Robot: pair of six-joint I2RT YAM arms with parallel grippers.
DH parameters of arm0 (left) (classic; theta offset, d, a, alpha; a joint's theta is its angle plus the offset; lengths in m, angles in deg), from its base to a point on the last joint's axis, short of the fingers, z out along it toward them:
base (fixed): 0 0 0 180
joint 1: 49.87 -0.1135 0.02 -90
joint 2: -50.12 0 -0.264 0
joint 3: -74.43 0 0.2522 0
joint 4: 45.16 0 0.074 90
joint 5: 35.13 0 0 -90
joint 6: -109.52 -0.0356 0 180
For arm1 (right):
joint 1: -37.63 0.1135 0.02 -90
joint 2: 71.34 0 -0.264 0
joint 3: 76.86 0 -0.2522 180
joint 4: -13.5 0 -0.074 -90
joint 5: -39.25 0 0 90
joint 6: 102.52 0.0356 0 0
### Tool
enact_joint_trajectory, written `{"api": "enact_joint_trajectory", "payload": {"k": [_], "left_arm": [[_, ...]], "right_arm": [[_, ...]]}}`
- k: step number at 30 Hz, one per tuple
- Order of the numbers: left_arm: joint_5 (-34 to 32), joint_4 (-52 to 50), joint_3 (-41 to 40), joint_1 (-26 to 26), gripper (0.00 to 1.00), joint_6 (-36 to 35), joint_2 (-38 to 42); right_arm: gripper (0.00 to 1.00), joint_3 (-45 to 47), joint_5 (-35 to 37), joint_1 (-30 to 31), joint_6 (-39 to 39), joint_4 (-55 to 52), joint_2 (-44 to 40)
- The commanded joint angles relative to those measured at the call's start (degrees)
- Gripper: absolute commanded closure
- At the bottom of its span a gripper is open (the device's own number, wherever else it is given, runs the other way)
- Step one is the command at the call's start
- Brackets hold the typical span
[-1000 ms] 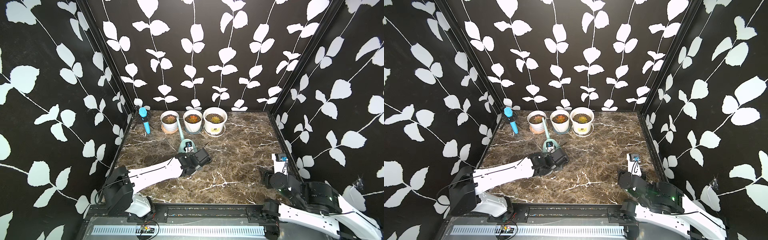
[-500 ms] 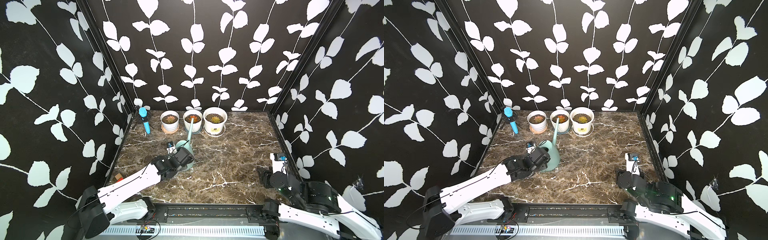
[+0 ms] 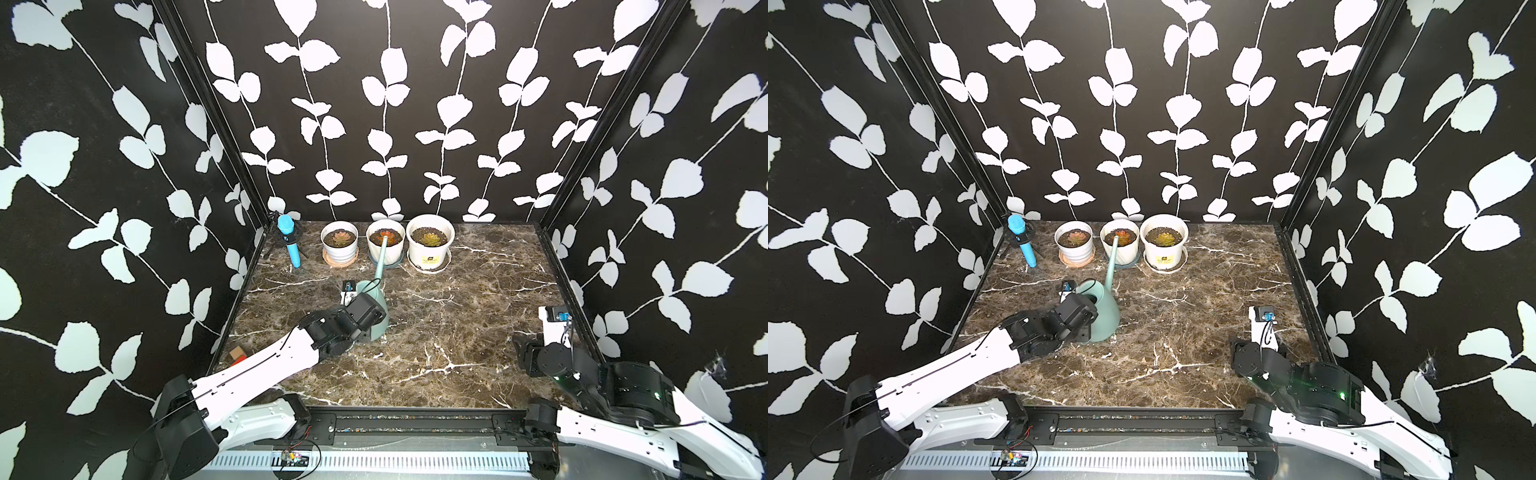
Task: Water the succulent around the soil edge
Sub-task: Adjust the watering can at the center of the board, then pick up the watering can from the center of the board.
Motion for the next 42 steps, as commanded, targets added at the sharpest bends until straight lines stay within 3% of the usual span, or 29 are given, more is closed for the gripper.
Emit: {"api": "enact_joint_trajectory", "payload": {"k": [1,27,31,38,40,42], "left_arm": [[0.9,1.4,2.2,-0.9,0.48,-7.8,0.4],[8.0,3.3,-0.7,-6.9,0.62,-13.3,-2.6],[6.9,3.1,-1.3,-7.0,0.73,-12.7,-2.1],[6.6,2.7,-3.8,-7.0,0.77,-11.5,0.9],[6.3,1.9,-4.1,-7.0,0.84,-11.5,2.2],[5.8,0.5,-3.5,-7.0,1.00,-11.4,3.7]], "right_arm": [[0.38,-0.6,0.2,-0.2,0.6,-1.4,-0.1],[0.39,-0.3,0.2,-0.2,0.8,-1.6,-0.4],[0.39,0.0,0.3,-0.2,1.1,-1.7,-0.6],[0.39,0.4,0.2,-0.2,1.6,-1.7,-1.0],[0.39,0.6,0.1,-0.2,1.6,-1.7,-1.2],[0.39,0.6,0.1,-0.2,1.6,-1.7,-1.2]]}}
